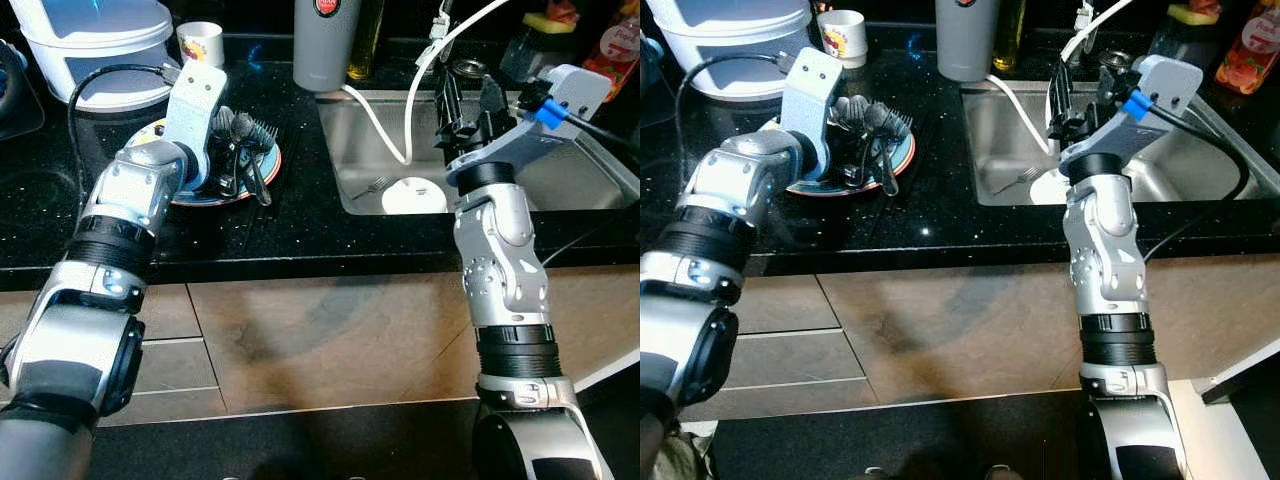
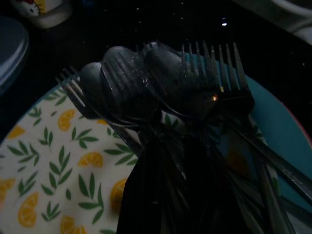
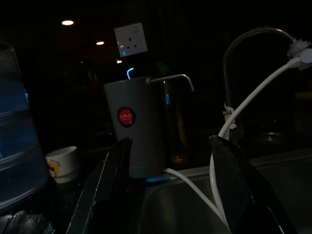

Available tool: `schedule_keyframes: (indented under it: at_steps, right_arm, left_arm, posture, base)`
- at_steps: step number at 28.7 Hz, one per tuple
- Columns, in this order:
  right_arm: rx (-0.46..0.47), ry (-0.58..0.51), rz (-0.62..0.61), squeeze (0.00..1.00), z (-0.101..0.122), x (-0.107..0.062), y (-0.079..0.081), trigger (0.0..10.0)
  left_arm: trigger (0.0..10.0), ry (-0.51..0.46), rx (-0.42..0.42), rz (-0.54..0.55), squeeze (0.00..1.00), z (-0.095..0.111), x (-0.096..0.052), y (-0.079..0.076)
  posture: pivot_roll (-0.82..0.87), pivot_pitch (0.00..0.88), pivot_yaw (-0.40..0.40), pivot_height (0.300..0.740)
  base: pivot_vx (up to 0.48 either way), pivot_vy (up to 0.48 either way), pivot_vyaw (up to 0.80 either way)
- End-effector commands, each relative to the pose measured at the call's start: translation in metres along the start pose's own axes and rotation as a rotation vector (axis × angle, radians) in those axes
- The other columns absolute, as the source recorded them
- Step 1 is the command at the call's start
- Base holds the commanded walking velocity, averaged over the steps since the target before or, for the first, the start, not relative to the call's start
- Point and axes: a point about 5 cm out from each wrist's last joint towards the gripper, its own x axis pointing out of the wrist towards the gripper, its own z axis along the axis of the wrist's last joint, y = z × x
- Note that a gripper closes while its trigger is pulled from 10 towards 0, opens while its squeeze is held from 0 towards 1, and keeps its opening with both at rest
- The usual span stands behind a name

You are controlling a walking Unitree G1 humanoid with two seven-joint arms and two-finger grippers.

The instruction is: Kitchen organization

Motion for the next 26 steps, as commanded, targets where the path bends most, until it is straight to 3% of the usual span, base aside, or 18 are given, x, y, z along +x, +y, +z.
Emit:
schedule_keyframes:
  at_steps: [1, 15, 18, 19, 20, 22, 23, 26]
  right_arm:
    - [-0.003, -0.003, 0.003, 0.00, 0.002, -0.002, 0.001, 10.0]
    - [0.004, 0.014, 0.000, 0.00, 0.000, -0.003, 0.001, 10.0]
    - [0.006, 0.016, -0.003, 0.00, 0.001, -0.003, 0.000, 10.0]
    - [0.006, 0.016, -0.005, 0.00, 0.001, -0.003, 0.000, 10.0]
    - [0.006, 0.016, -0.006, 0.00, 0.001, -0.003, 0.000, 10.0]
    - [0.006, 0.016, -0.006, 0.00, 0.001, -0.003, -0.001, 10.0]
    - [0.006, 0.017, -0.007, 0.00, 0.001, -0.003, -0.001, 10.0]
    - [0.007, 0.018, -0.006, 0.00, 0.001, -0.003, -0.001, 10.0]
  left_arm:
    - [0.0, 0.089, 0.032, 0.004, 0.00, -0.017, 0.004, 0.001]
    - [0.0, 0.079, 0.019, 0.052, 0.00, -0.015, 0.004, 0.011]
    - [0.0, -0.002, 0.034, 0.070, 0.00, 0.001, 0.003, 0.012]
    - [8.0, -0.037, 0.039, 0.096, 0.00, 0.010, 0.002, 0.014]
    - [10.0, -0.052, 0.038, 0.109, 0.00, 0.015, 0.002, 0.015]
    - [10.0, -0.074, 0.039, 0.122, 0.00, 0.022, 0.000, 0.016]
    - [10.0, -0.099, 0.044, 0.114, 1.00, 0.031, -0.001, 0.014]
    - [10.0, -0.133, 0.043, 0.088, 1.00, 0.041, -0.002, 0.010]
  posture:
    - [0.12, 0.072, -0.034, 0.740]
    - [0.13, 0.076, -0.039, 0.740]
    - [0.12, 0.081, -0.038, 0.740]
    - [0.12, 0.081, -0.038, 0.740]
    - [0.12, 0.084, -0.039, 0.740]
    - [0.12, 0.084, -0.039, 0.740]
    - [0.13, 0.087, -0.040, 0.740]
    - [0.13, 0.087, -0.040, 0.740]
  base:
    - [0.000, 0.000, 0.00]
    - [0.000, 0.000, 0.00]
    - [0.000, 0.000, 0.00]
    - [0.000, 0.000, 0.00]
    - [0.000, 0.000, 0.00]
    - [0.000, 0.000, 0.00]
    - [0.000, 0.000, 0.00]
    - [0.000, 0.000, 0.00]
